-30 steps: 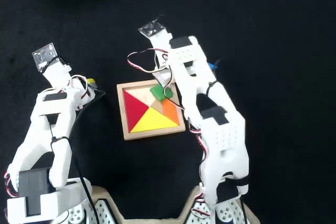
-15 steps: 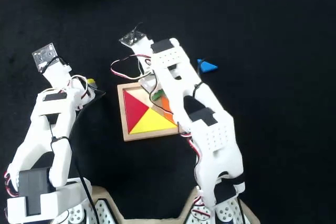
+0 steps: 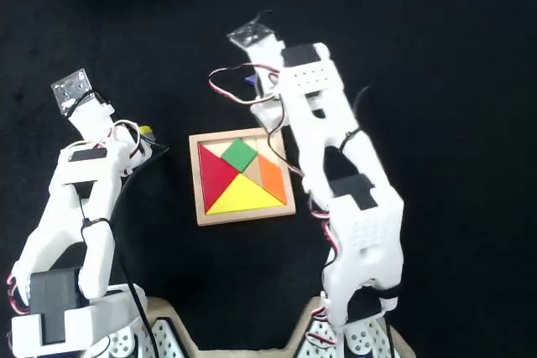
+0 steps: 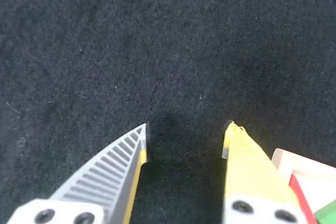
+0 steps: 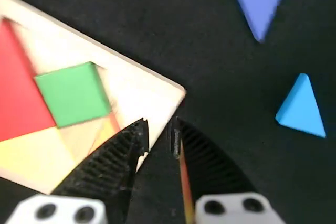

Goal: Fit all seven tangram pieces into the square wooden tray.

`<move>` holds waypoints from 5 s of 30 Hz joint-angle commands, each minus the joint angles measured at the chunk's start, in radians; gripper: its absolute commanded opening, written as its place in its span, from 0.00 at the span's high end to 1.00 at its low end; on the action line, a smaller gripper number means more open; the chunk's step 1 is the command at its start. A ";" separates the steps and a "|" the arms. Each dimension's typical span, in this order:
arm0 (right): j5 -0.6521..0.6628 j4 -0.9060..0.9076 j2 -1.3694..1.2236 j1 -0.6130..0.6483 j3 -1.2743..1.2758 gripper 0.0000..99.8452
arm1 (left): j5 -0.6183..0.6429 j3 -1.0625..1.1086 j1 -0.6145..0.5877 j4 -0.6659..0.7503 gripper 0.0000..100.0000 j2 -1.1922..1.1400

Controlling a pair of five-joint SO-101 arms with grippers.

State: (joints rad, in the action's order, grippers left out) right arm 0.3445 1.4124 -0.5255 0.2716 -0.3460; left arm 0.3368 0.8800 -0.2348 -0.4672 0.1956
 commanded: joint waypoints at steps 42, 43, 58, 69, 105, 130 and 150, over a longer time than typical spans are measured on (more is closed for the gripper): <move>0.669 0.166 -0.521 -0.247 -0.707 0.78 | -0.005 -0.048 -0.001 0.058 0.77 0.003; 0.669 0.173 -0.536 -0.247 -0.731 0.78 | -0.005 -0.048 -0.001 0.058 0.77 0.003; 0.669 0.230 -0.693 -0.247 -1.032 0.93 | -0.005 -0.048 -0.001 0.058 0.77 0.003; 0.671 0.356 -0.599 -0.094 -1.248 0.93 | -0.005 -0.048 -0.002 0.058 0.77 0.003; 0.416 -0.443 -0.111 0.109 -0.153 0.93 | 0.034 -0.048 -0.081 0.060 0.82 0.003; 0.342 -0.133 -0.665 0.101 -0.863 0.93 | 0.048 -0.048 -0.102 0.060 0.82 0.003; 0.578 0.354 -0.673 -0.394 -1.141 0.99 | 0.046 -0.048 -0.099 0.060 0.82 0.003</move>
State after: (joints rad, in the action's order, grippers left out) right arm 0.9122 1.7269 -1.2436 -0.0476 -1.4277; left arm 0.3721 0.8800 -0.3284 -0.4258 0.1941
